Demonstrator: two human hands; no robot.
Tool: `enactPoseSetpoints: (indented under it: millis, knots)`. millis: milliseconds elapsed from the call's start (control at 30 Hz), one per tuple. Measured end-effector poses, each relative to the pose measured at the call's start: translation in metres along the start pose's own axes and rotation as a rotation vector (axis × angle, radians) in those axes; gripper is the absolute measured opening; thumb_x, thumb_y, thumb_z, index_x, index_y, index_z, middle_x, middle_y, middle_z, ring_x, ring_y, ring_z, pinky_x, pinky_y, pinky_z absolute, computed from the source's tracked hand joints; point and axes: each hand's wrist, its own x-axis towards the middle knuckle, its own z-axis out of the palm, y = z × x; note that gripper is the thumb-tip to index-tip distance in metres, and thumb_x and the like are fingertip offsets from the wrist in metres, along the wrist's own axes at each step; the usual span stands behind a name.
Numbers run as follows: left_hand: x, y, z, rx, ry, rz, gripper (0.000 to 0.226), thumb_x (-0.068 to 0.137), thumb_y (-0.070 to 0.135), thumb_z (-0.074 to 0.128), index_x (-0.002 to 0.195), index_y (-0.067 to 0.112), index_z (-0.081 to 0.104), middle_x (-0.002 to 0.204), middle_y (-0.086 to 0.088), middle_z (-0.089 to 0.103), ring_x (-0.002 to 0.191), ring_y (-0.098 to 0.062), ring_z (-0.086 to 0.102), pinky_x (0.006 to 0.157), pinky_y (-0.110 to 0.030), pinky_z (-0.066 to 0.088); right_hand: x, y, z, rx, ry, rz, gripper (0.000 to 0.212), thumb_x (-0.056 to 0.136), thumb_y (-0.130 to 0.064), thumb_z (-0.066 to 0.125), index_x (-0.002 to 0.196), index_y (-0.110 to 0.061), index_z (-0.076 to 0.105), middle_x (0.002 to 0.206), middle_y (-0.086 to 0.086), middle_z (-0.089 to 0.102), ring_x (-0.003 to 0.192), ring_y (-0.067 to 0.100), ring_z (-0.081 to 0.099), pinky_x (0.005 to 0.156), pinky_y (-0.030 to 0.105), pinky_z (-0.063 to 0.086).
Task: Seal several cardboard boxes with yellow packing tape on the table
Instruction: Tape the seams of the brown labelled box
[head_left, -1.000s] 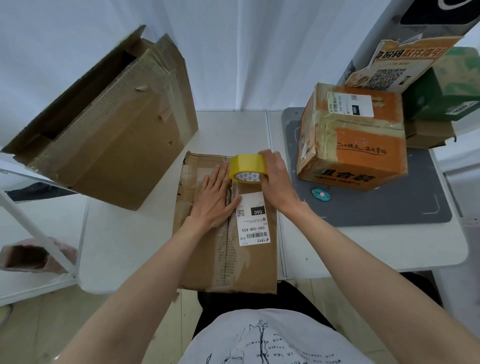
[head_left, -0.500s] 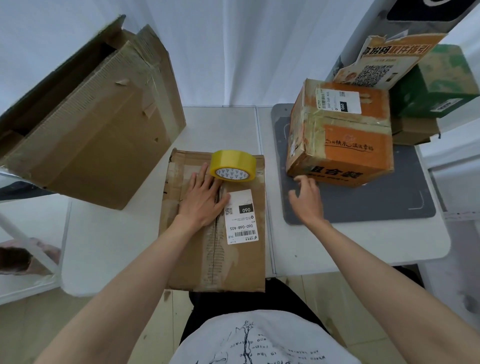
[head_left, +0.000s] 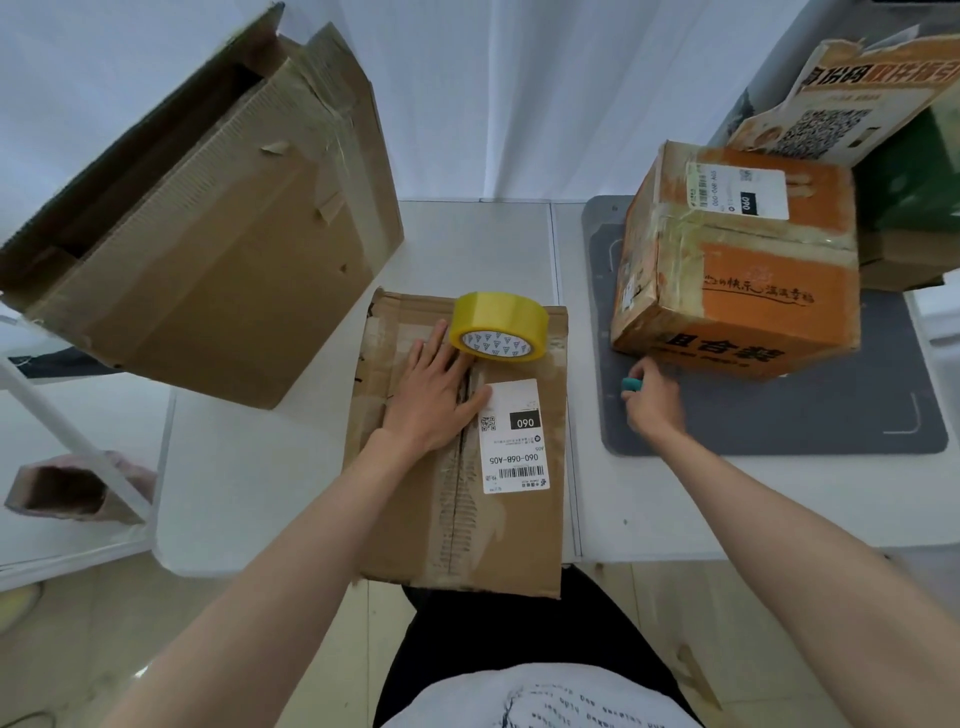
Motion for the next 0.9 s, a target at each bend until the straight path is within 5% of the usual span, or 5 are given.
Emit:
enactPoseSetpoints:
  millis: [167, 300, 433, 567, 900]
  knots:
    - [0.01, 0.001, -0.035, -0.266, 0.092, -0.082, 0.064, 0.099, 0.054, 0.053, 0.153, 0.024, 0.04, 0.158, 0.001, 0.04, 0.145, -0.021, 0.034, 0.118, -0.043, 0.026, -0.031, -0.045, -0.007, 0.577, 0.21, -0.003, 0.014, 0.102, -0.022, 0.057, 0.114, -0.015, 0.055, 0.111, 0.009, 0.062, 0.08, 0.022, 0.066, 0.062, 0.032, 0.059]
    - [0.033, -0.002, -0.076, -0.454, -0.046, -0.019, 0.062, 0.095, 0.05, 0.062, 0.15, 0.032, 0.041, 0.138, 0.006, 0.059, 0.122, -0.015, 0.057, 0.105, -0.045, 0.046, -0.07, -0.073, -0.016, 0.702, 0.243, -0.235, 0.015, 0.105, -0.021, 0.049, 0.116, -0.014, 0.056, 0.106, 0.006, 0.06, 0.063, 0.02, 0.063, 0.049, 0.019, 0.047]
    - [0.055, 0.009, -0.11, -0.332, -0.264, 0.017, 0.05, 0.092, 0.044, 0.07, 0.133, 0.02, 0.051, 0.115, -0.001, 0.064, 0.106, -0.019, 0.063, 0.096, -0.044, 0.051, -0.105, -0.085, -0.004, 0.641, 0.157, -0.406, 0.014, 0.104, -0.014, 0.051, 0.117, -0.014, 0.055, 0.102, -0.005, 0.06, 0.084, 0.006, 0.059, 0.07, 0.015, 0.044]
    - [0.069, 0.016, -0.133, -0.205, -0.394, 0.022, 0.073, 0.085, 0.068, 0.053, 0.138, 0.019, 0.046, 0.131, -0.007, 0.062, 0.109, -0.026, 0.065, 0.096, -0.045, 0.051, -0.12, -0.095, 0.01, 0.699, 0.064, -0.391, 0.021, 0.105, -0.007, 0.041, 0.12, -0.021, 0.046, 0.105, -0.006, 0.056, 0.082, 0.007, 0.061, 0.066, 0.019, 0.048]
    - [0.077, 0.02, -0.145, -0.245, -0.42, 0.031, 0.048, 0.091, 0.066, 0.058, 0.127, 0.037, 0.044, 0.116, -0.005, 0.07, 0.101, -0.025, 0.067, 0.098, -0.047, 0.052, -0.135, -0.117, 0.04, 0.487, 0.027, -0.54, 0.021, 0.109, -0.018, 0.036, 0.126, -0.011, 0.047, 0.11, 0.001, 0.052, 0.092, 0.016, 0.057, 0.076, 0.026, 0.047]
